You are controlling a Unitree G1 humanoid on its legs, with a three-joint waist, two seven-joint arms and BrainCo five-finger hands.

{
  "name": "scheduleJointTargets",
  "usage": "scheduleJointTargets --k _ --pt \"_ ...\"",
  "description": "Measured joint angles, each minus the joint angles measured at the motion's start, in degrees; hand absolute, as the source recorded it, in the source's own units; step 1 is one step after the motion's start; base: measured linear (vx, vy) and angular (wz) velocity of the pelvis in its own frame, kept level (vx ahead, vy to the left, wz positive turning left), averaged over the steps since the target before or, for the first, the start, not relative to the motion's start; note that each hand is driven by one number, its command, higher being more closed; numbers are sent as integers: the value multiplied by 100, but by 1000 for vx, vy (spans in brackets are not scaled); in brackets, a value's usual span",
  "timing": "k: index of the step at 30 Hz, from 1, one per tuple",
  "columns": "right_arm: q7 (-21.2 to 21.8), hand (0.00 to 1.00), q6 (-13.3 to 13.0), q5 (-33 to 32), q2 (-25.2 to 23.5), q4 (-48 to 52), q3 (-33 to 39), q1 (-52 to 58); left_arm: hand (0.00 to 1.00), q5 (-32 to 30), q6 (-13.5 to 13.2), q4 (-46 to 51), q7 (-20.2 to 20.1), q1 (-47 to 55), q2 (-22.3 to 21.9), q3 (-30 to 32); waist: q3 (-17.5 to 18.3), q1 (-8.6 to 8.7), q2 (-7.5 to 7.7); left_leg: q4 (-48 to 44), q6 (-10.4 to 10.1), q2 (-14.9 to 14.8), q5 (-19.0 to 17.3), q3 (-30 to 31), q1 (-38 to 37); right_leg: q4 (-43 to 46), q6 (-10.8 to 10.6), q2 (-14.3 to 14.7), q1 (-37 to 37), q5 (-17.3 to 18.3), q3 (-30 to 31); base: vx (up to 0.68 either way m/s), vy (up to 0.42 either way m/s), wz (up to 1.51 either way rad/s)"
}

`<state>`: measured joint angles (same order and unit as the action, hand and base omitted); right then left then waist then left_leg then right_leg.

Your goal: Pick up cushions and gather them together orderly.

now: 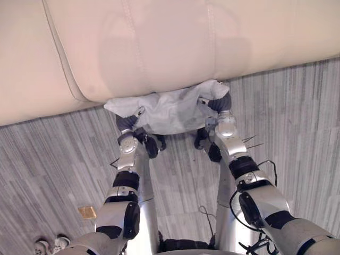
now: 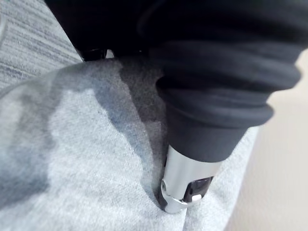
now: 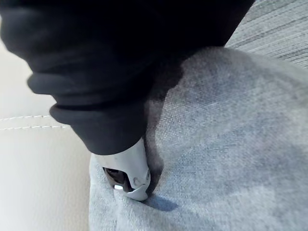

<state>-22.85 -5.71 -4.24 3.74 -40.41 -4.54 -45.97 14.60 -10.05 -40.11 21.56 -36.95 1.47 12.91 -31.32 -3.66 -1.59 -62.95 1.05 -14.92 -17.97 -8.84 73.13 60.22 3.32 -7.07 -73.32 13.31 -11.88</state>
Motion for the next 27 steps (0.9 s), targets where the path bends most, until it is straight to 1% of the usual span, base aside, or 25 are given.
scheduleJointTargets --k 5,7,8,9,10,11,12,13,14,15,16,17,18,19,20,21,22,23,24,25,27 --pt "-70 100 -2 -78 -13 486 -117 220 100 -5 78 189 229 -37 128 -309 1 7 1 387 -80 5 232 1 -150 -377 44 79 154 -208 -48 -64 -23 1" --pt "-70 100 -8 -75 -10 951 -150 554 100 -7 82 485 269 120 145 -544 4 50 6 726 -118 0 385 -25 -455 -774 23 170 480 -390 -67 -106 5 -7" --pt "-70 100 -14 -75 -10 1061 -181 633 100 -13 82 611 277 209 158 -612 4 74 7 836 -125 -4 403 -34 -557 -907 13 207 585 -457 -66 -97 17 -11" --pt "-69 100 -29 -74 -3 1314 -236 811 100 -25 81 835 302 368 157 -707 10 136 18 1067 -162 -4 486 -70 -782 -1196 -17 264 825 -580 -61 -77 20 -14" --pt "-69 100 -42 -73 1 1501 -236 932 100 -55 80 956 327 438 159 -801 12 146 20 1211 -172 -6 535 -103 -925 -1377 -40 304 959 -652 -44 -89 31 -19" --pt "-70 100 -53 -77 7 1747 -234 1106 100 -66 82 1176 369 543 168 -991 15 149 25 1435 -167 -9 567 -167 -1207 -1690 -44 344 1257 -738 -63 -87 29 -21" --pt "-73 100 -65 -77 8 2040 -231 1319 100 -72 80 1510 377 708 183 -1213 26 159 34 1741 -185 -6 647 -223 -1565 -2103 -96 418 1638 -878 -50 -78 30 -17" --pt "-76 100 -69 -77 13 2190 -220 1433 100 -80 78 1626 378 773 192 -1300 26 167 35 1845 -190 1 671 -245 -1717 -2235 -106 433 1799 -925 -55 -55 31 -10" --pt "-80 100 -89 -83 21 2503 -217 1695 100 -101 77 1897 381 943 202 -1459 28 192 39 2044 -202 11 679 -301 -2047 -2485 -152 445 2149 -967 -76 -11 36 -7" --pt "-80 100 -190 -87 13 2805 -226 2052 100 -176 69 2174 381 1201 198 -1607 121 207 82 2271 -206 17 683 -410 -2426 -2734 -210 441 2502 -1010 -78 -2 29 -8" --pt "-78 100 -203 -90 14 2930 -226 2185 100 -182 67 2276 381 1305 200 -1665 148 208 92 2344 -213 25 690 -438 -2571 -2823 -219 440 2643 -1037 -82 35 27 -8" --pt "-78 100 -237 -94 18 3210 -225 2459 100 -183 65 2492 381 1515 198 -1810 150 216 95 2498 -207 53 759 -477 -2913 -3000 -162 442 2985 -1094 -99 78 37 0" --pt "-76 100 -305 -128 16 3464 -232 2810 100 -185 24 2644 377 1761 197 -1998 287 229 94 2673 -219 110 771 -511 -3215 -3165 -176 431 3278 -1103 -97 78 37 3" --pt "-75 100 -307 -168 16 3558 -234 2930 100 -186 16 2694 376 1852 198 -2056 351 233 100 2730 -208 115 792 -533 -3306 -3233 -186 432 3375 -1110 -101 107 41 8" --pt "-67 100 -310 -222 16 3772 -255 3199 100 -188 -5 2802 370 2065 196 -2167 469 234 107 2859 -206 150 808 -555 -3555 -3365 -192 431 3627 -1117 -104 115 34 5" --pt "-55 100 -337 -246 16 3898 -305 3387 100 -188 -36 2908 358 2261 196 -2218 564 238 124 2960 -198 190 822 -556 -3759 -3443 -173 423 3821 -1135 -102 188 48 7" --pt "-36 100 -422 -251 17 4034 -415 3620 100 -189 -60 3045 341 2524 197 -2255 692 251 137 3099 -198 224 828 -598 -4057 -3513 -182 412 4092 -1131 -97 166 36 7" --pt "-9 100 -472 -259 22 4054 -491 3718 100 -189 -83 3084 324 2665 199 -2257 788 252 155 3208 -204 273 833 -608 -4204 -3567 -204 399 4206 -1114 -84 179 31 5" --pt "69 100 -529 -294 26 4054 -603 3824 100 -189 -148 3087 291 2853 253 -2282 928 266 209 3487 -239 376 919 -642 -4471 -3693 -207 370 4388 -1114 -28 188 19 11" --pt "208 100 -534 -298 52 4051 -743 3933 100 -189 -181 3087 209 3111 447 -2354 1138 268 263 3986 -252 546 1103 -689 -4875 -3940 -233 304 4661 -1132 -18 227 2 14" --pt "353 100 -544 -298 177 4016 -877 3985 100 -189 -211 3095 152 3339 637 -2401 1329 272 261 4386 -288 641 1235 -691 -5187 -4202 -251 306 4921 -1171 -32 191 -22 14"
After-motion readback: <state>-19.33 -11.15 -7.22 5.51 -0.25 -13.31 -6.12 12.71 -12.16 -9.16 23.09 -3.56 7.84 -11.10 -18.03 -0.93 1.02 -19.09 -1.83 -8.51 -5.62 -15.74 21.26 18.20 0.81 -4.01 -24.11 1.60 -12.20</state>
